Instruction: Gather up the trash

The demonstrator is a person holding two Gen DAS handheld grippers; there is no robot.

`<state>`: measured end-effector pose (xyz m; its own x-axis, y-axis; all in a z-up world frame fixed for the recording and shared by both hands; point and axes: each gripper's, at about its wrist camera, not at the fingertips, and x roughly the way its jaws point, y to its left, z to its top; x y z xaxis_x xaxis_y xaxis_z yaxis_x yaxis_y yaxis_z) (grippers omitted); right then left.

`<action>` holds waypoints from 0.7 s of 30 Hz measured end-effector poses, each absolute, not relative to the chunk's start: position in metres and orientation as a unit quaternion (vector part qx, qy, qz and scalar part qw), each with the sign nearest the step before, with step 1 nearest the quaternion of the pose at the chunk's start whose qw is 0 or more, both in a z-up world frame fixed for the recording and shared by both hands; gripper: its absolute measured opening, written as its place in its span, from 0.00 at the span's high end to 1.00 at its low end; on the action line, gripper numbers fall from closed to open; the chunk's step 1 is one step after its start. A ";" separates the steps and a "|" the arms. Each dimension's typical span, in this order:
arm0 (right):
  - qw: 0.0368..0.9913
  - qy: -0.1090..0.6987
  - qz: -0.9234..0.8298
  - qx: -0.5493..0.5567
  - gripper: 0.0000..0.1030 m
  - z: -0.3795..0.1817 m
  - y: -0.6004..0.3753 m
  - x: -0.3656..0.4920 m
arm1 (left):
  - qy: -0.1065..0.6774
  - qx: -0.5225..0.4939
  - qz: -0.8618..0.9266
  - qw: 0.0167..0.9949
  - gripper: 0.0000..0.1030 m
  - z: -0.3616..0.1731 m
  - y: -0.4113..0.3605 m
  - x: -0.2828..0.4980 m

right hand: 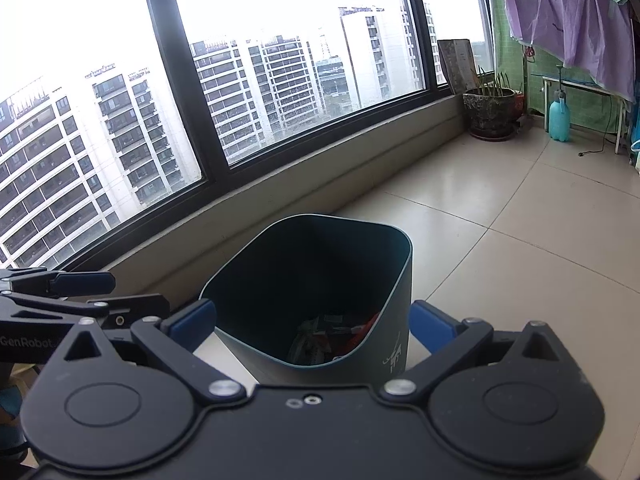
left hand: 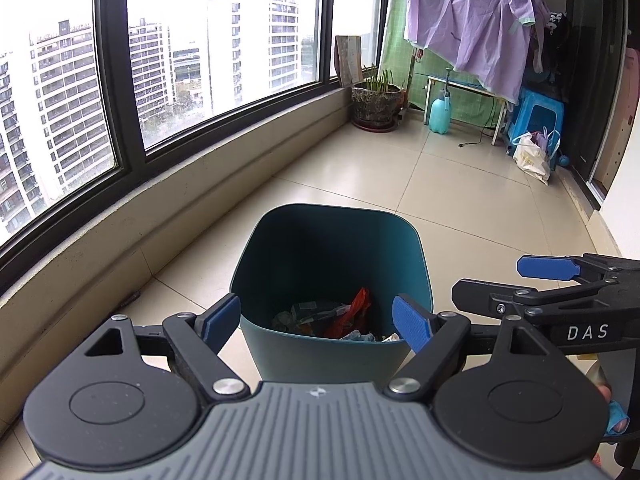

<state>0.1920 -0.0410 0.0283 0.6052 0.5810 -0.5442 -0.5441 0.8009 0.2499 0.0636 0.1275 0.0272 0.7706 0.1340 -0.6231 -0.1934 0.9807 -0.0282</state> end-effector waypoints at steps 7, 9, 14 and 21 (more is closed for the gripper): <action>0.897 0.314 0.310 0.029 0.00 0.028 -0.041 0.192 | 0.320 -0.048 0.085 0.942 0.19 0.026 0.129 0.061; 0.899 0.313 0.305 0.031 0.00 0.028 -0.041 0.193 | 0.317 -0.047 0.083 0.944 0.19 0.026 0.129 0.060; 0.900 0.310 0.305 0.026 0.00 0.029 -0.040 0.190 | 0.315 -0.046 0.081 0.945 0.19 0.024 0.131 0.057; 0.900 0.311 0.305 0.027 0.00 0.030 -0.041 0.190 | 0.310 -0.046 0.079 0.946 0.19 0.026 0.132 0.054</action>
<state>0.1903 -0.0408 0.0300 0.6206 0.5647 -0.5440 -0.5313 0.8131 0.2379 0.0543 0.1319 0.0257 0.7950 0.1213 -0.5944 -0.1786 0.9832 -0.0382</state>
